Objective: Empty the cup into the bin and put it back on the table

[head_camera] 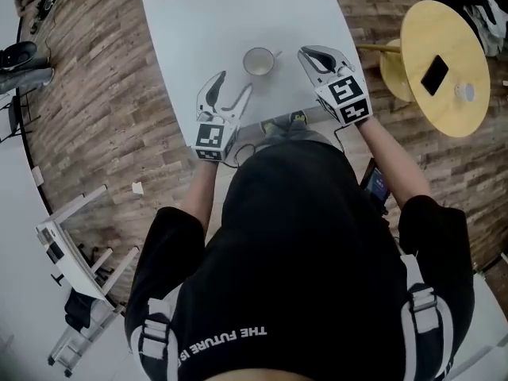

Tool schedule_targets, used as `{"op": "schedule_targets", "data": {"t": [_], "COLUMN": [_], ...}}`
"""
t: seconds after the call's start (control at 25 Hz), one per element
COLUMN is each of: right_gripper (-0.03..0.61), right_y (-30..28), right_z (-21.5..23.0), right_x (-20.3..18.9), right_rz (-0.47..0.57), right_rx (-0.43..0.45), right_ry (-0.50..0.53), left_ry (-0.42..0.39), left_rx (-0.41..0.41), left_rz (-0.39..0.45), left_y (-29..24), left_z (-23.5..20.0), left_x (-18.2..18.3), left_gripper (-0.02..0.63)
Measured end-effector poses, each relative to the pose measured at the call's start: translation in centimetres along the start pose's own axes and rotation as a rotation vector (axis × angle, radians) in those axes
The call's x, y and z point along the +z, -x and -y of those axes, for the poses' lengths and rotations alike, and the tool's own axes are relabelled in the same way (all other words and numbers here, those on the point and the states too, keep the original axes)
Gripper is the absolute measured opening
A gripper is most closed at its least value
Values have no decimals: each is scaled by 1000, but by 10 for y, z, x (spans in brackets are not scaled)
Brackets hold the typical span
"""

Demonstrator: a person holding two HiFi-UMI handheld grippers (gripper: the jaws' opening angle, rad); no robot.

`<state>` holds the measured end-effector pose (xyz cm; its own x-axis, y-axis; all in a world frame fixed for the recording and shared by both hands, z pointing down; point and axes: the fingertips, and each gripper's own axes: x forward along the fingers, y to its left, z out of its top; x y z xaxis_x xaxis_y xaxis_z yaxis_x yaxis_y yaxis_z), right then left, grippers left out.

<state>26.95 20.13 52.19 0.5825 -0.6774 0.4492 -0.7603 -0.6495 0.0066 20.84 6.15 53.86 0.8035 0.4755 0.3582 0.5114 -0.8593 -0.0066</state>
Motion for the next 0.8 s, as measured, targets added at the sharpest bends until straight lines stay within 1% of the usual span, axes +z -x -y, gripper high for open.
{"op": "schedule_targets", "data": {"t": [0.04,0.08,0.12,0.2,0.36,0.44,0.6,0.8], "right_gripper": [25,17,17,17,17,17,17,17], "right_y": [9,18,27,40,53,54,53,54], "right_z": [-1,0,1,5,15,16,9,11], "right_x": [15,31,45,68,92,96,96,94], "right_rz": [36,74,111,171,244,260,255,265], "right_rx": [13,20,21,7,-37,-51,-56,-64], "right_ry": [11,18,20,11,-25,-27,1,-23], "left_ry": [8,20,39,71,67,60,48,48], "left_rx": [53,92,113,128,132,127,122,120], "left_rz": [34,64,91,134,194,209,220,222], "left_y": [8,15,19,23,22,21,23,22], "left_z": [-5,-9,-10,-11,-8,-6,-4,-5], "left_x": [14,26,37,56,85,95,104,105], "left_gripper": [108,29,21,21,21,21,21,21]}}
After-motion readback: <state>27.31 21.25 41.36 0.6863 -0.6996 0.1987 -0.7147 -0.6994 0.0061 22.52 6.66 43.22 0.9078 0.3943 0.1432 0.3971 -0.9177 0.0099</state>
